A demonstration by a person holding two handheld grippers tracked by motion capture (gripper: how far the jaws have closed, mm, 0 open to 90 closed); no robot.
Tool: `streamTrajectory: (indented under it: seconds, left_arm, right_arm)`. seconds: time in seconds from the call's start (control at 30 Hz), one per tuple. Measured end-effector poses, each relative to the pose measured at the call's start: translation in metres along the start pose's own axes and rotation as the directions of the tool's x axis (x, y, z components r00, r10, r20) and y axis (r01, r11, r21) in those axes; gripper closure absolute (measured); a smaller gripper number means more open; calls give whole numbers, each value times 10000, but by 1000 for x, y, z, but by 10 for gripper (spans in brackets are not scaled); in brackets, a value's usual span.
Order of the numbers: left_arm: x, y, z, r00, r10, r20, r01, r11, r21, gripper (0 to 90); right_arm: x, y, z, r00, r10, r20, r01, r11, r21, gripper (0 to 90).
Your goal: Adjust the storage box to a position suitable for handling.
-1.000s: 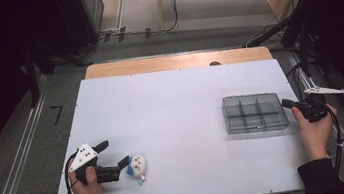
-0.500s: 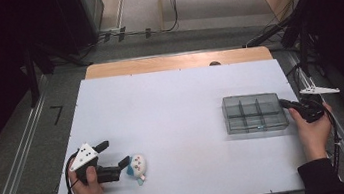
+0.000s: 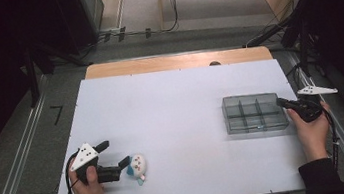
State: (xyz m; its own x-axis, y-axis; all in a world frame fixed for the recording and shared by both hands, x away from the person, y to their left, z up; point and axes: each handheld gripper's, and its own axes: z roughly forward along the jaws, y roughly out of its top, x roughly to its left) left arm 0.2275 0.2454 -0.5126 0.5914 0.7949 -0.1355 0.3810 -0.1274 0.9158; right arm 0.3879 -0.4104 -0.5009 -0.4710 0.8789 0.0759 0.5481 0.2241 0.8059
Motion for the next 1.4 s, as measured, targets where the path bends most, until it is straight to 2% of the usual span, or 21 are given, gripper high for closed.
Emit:
streamTrajectory:
  seconds: [0.17,0.23,0.5,0.87,1.4]
  left_arm:
    - [0,0,0,10000,16,9,-16,10000,35,10]
    - [0,0,0,10000,18,12,-19,10000,26,10]
    - [0,0,1,10000,22,25,-22,10000,37,10]
    - [0,0,1,10000,36,44,-37,10000,46,10]
    - [0,0,1,10000,43,80,-44,10000,55,11]
  right_arm:
    - [2,1,1,9994,-330,67,331,9994,-142,882]
    - [3,1,1,9985,-542,-30,541,9980,-335,883]
    - [7,3,3,9949,-973,-250,964,9947,-366,883]
    - [16,6,9,9899,-1245,-670,1230,9921,-263,883]
    - [33,10,18,9781,-1652,-1262,1640,9863,-202,883]
